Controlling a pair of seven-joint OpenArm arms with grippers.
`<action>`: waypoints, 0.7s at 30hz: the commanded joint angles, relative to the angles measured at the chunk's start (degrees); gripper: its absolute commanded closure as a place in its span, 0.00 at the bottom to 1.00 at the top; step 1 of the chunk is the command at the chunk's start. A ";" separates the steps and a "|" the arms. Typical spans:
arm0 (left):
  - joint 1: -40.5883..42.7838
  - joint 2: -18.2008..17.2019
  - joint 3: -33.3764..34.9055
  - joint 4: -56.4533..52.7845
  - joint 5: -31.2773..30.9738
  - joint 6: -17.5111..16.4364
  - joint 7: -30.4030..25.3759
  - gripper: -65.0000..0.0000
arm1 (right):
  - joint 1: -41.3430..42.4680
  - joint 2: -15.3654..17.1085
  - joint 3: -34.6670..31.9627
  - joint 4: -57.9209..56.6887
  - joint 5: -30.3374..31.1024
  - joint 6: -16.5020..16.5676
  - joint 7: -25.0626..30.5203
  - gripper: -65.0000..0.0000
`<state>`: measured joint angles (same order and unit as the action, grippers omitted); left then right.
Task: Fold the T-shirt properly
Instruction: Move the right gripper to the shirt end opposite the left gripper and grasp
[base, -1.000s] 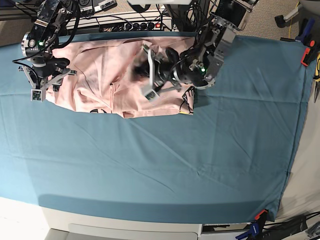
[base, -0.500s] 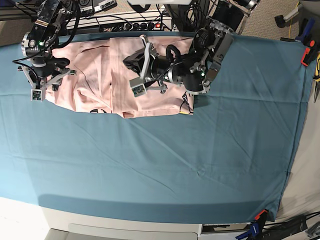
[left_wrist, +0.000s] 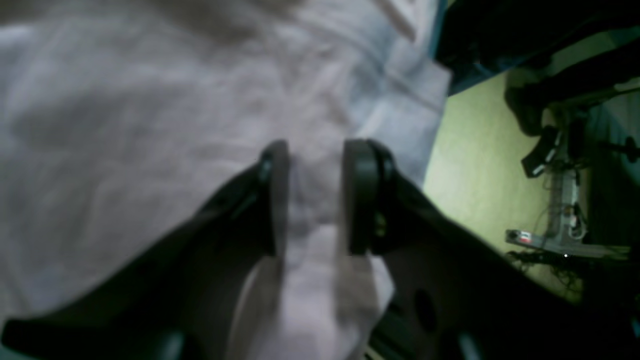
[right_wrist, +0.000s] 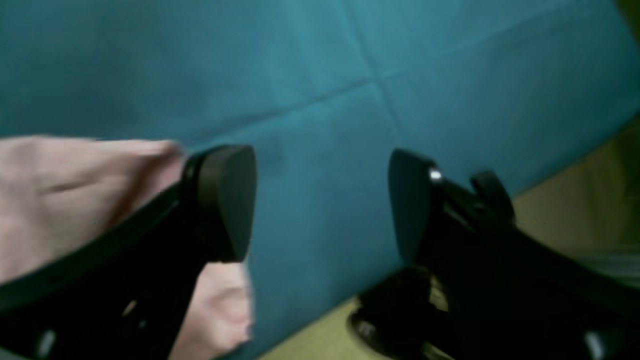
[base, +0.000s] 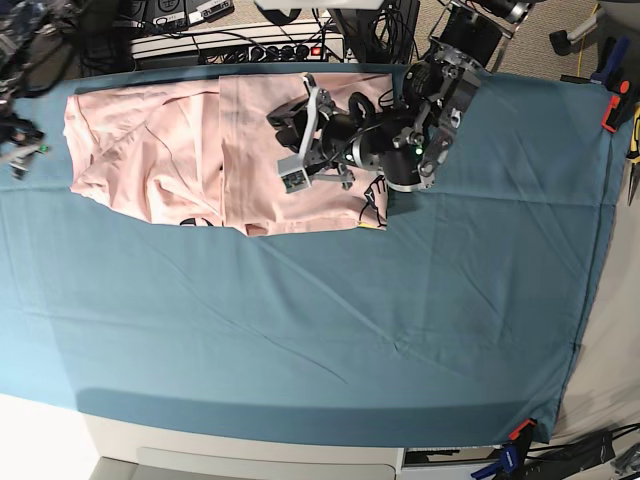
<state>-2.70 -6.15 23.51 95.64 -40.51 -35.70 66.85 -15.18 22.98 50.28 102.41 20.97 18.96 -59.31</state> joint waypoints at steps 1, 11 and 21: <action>-0.79 0.35 -0.07 0.96 -0.96 -0.39 -1.29 0.69 | 1.27 2.78 1.29 -1.75 2.93 0.72 0.04 0.37; -0.74 0.39 -0.04 0.96 0.70 -0.37 -1.88 0.69 | 11.96 15.26 2.16 -35.65 39.87 16.26 -18.88 0.37; -0.79 0.42 -0.04 0.96 0.63 -0.39 -2.36 0.69 | 14.08 19.23 -1.99 -54.86 55.84 21.04 -20.69 0.37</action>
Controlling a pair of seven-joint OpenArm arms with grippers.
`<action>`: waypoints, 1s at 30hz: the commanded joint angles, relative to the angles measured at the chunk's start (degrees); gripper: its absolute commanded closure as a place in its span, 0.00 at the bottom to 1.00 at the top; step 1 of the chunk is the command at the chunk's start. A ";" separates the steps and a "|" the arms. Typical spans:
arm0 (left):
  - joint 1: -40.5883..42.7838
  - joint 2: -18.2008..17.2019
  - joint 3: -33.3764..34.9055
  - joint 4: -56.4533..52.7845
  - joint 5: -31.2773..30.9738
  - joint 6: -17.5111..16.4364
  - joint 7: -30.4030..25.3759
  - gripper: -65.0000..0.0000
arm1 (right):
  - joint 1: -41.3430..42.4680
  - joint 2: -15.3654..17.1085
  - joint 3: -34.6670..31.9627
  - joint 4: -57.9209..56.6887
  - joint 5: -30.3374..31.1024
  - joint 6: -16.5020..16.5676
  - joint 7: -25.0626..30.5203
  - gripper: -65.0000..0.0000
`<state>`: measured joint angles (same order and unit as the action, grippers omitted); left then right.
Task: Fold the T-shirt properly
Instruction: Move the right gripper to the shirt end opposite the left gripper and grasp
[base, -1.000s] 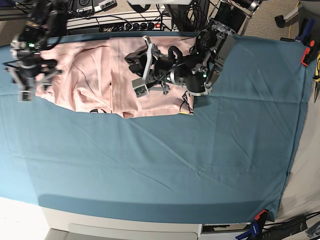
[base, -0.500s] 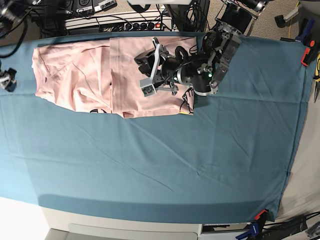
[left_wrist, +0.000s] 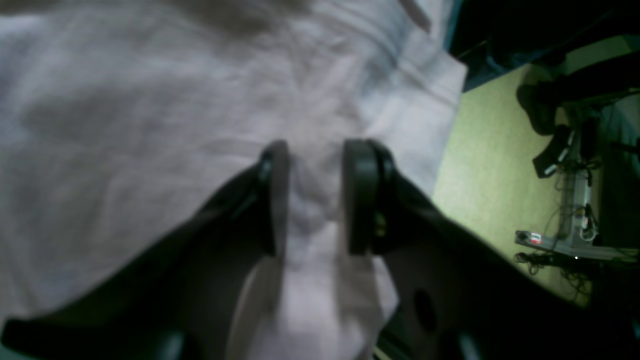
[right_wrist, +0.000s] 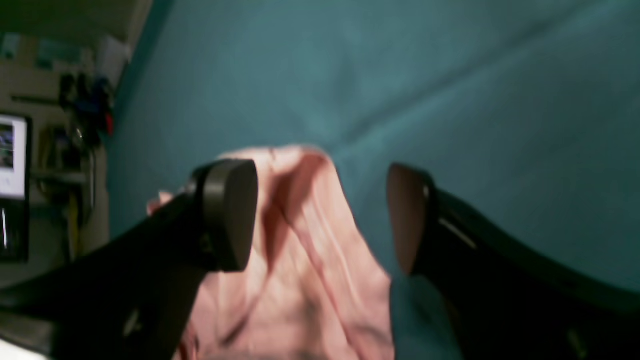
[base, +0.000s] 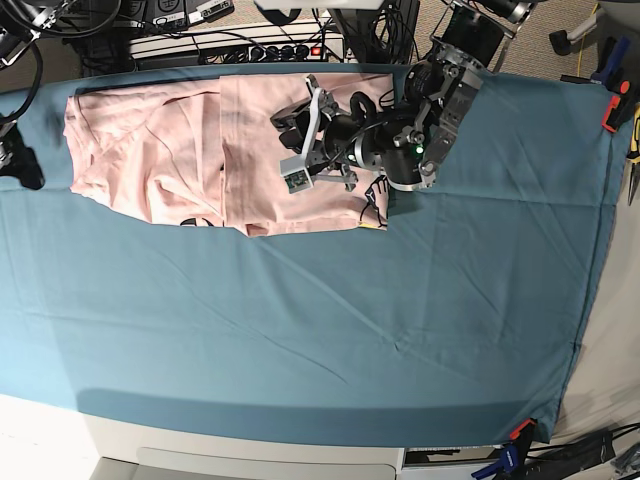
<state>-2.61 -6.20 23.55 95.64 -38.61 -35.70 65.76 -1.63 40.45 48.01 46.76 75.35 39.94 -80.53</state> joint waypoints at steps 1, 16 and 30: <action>-0.87 0.46 -0.09 0.96 -1.27 -0.39 -1.27 0.69 | 0.52 1.77 -1.68 0.24 1.25 0.06 0.53 0.37; -0.87 0.46 -0.09 0.96 -1.27 -0.37 -1.68 0.69 | 0.83 0.98 -18.82 -0.33 -3.76 0.06 0.53 0.37; -0.87 0.48 -0.09 0.96 -1.27 -0.37 -1.73 0.69 | 0.81 1.01 -18.82 -0.33 6.27 0.06 0.53 0.37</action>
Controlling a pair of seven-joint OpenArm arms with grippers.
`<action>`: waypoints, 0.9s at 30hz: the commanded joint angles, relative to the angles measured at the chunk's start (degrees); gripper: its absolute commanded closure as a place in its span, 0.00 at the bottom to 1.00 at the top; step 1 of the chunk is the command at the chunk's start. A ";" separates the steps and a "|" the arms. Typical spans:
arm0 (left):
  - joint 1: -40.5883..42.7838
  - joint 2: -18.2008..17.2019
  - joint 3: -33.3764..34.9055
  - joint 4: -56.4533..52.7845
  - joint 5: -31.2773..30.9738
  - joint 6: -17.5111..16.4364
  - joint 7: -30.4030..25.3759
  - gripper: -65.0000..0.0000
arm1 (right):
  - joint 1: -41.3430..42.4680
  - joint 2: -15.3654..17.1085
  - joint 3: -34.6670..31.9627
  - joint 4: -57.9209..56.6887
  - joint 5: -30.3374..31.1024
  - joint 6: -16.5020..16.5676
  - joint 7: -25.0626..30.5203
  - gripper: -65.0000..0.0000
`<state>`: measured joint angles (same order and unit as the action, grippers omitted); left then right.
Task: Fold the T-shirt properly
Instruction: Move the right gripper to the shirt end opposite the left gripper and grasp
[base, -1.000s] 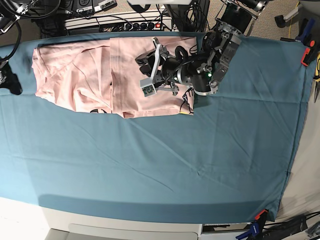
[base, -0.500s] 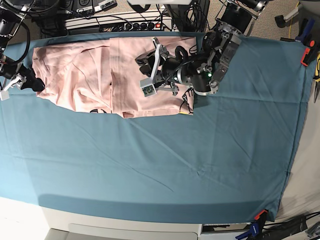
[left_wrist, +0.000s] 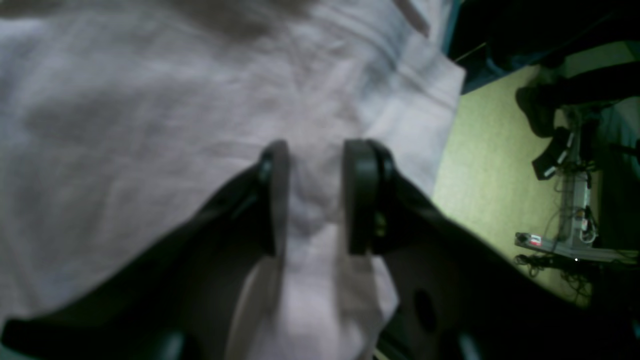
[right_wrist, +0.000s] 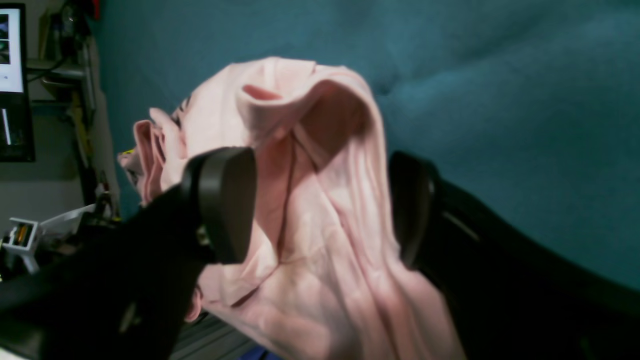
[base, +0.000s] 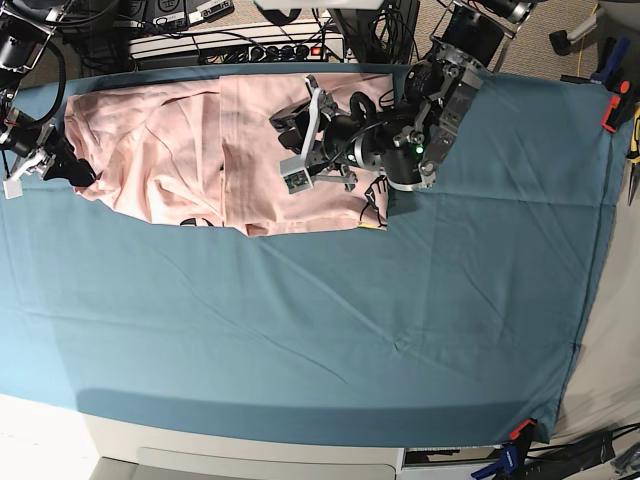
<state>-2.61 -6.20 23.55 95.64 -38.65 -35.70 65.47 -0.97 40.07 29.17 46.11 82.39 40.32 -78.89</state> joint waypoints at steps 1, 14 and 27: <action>-0.87 0.48 -0.09 0.96 -1.22 -0.37 -1.44 0.69 | 0.15 1.38 0.02 0.33 -0.76 -0.32 -1.11 0.37; -0.87 0.46 -0.09 0.96 -1.22 -0.37 -1.49 0.69 | -0.28 1.36 0.02 0.33 -0.46 -0.32 -1.11 0.37; -0.90 0.48 -0.09 0.96 -1.20 -0.35 -2.10 0.69 | -0.13 -0.61 0.04 0.33 1.84 -0.32 -1.11 0.37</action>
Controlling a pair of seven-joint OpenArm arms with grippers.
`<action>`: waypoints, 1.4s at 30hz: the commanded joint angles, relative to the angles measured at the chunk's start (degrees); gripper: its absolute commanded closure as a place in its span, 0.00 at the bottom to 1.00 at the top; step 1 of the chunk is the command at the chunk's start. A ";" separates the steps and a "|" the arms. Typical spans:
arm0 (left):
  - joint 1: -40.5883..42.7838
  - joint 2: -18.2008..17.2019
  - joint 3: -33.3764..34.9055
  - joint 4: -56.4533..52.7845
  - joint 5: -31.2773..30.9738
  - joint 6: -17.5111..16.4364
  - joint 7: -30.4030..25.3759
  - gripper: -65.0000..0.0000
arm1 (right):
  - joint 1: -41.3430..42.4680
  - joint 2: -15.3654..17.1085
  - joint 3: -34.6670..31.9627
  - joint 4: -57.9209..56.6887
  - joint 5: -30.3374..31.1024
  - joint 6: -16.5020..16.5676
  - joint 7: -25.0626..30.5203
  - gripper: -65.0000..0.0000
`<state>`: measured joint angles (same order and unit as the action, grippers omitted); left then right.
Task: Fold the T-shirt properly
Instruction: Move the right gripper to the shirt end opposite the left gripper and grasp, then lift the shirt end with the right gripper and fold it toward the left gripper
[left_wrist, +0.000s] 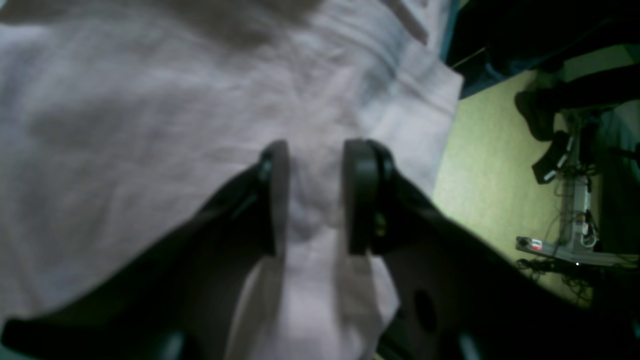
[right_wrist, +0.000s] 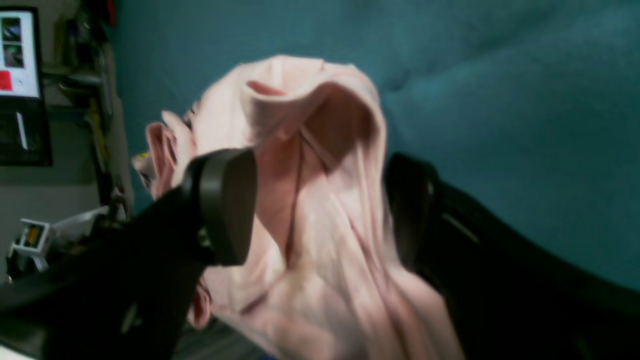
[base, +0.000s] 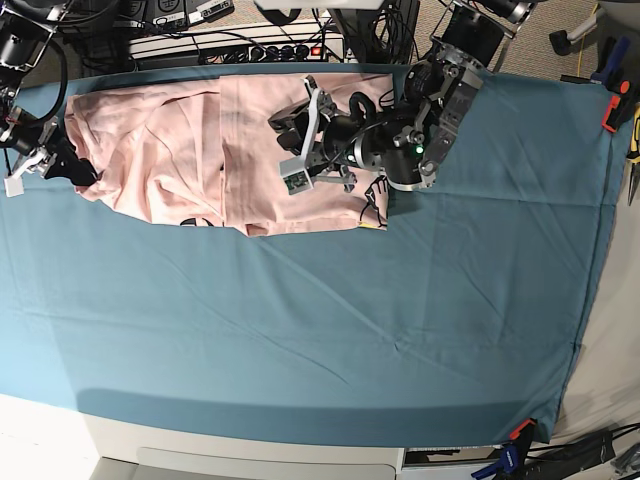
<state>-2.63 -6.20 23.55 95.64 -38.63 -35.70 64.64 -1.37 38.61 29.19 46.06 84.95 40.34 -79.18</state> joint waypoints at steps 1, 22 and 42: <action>-0.87 0.48 -0.09 0.96 -1.22 -0.35 -1.27 0.69 | 0.28 -0.02 0.04 0.37 -0.72 -0.34 -0.82 0.37; -0.87 0.48 -0.09 0.96 -1.20 -0.20 -1.22 0.69 | 0.57 -7.17 0.04 5.29 -0.74 -0.34 -0.82 0.67; -1.53 0.46 -0.11 0.98 -0.98 -0.15 -0.31 0.69 | -4.04 -10.58 0.04 33.66 0.05 -0.34 -0.82 1.00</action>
<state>-3.09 -6.22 23.55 95.64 -38.54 -35.68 65.14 -6.02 26.89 28.88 78.89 82.72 39.70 -80.86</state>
